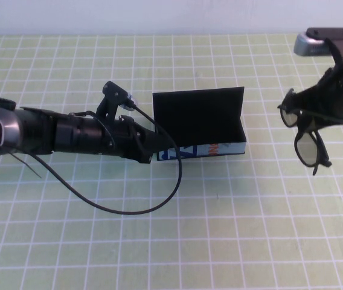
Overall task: Take glasses out of glasses case
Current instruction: Place the glasses on the table
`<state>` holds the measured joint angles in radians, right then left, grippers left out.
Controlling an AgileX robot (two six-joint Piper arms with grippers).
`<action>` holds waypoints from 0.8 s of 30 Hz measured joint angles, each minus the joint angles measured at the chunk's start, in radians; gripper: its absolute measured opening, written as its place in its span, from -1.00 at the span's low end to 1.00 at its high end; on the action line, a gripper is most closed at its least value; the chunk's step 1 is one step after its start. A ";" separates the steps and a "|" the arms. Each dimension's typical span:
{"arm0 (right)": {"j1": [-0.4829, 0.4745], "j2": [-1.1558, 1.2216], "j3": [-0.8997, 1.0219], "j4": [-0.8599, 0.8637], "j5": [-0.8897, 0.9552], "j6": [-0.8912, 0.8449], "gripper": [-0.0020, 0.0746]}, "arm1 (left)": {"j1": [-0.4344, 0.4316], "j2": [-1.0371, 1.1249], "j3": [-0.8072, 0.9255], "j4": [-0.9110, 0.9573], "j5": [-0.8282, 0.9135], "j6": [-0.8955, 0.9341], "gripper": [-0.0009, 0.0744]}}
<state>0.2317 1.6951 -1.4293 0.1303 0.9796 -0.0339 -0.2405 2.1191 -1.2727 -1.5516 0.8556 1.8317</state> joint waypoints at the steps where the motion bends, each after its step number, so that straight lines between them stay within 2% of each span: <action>1: 0.000 -0.006 0.040 0.004 -0.030 0.017 -0.95 | 0.000 0.000 0.000 0.000 0.000 0.000 -0.99; 8: 0.000 0.023 0.202 0.062 -0.171 0.044 -0.95 | 0.000 0.000 0.000 0.000 0.000 0.000 -0.99; 24: -0.002 0.140 0.207 0.116 -0.225 0.002 -0.95 | 0.000 0.000 0.000 0.000 0.000 0.000 -0.99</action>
<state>0.2301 1.8356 -1.2222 0.2461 0.7546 -0.0317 -0.2405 2.1191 -1.2727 -1.5516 0.8556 1.8317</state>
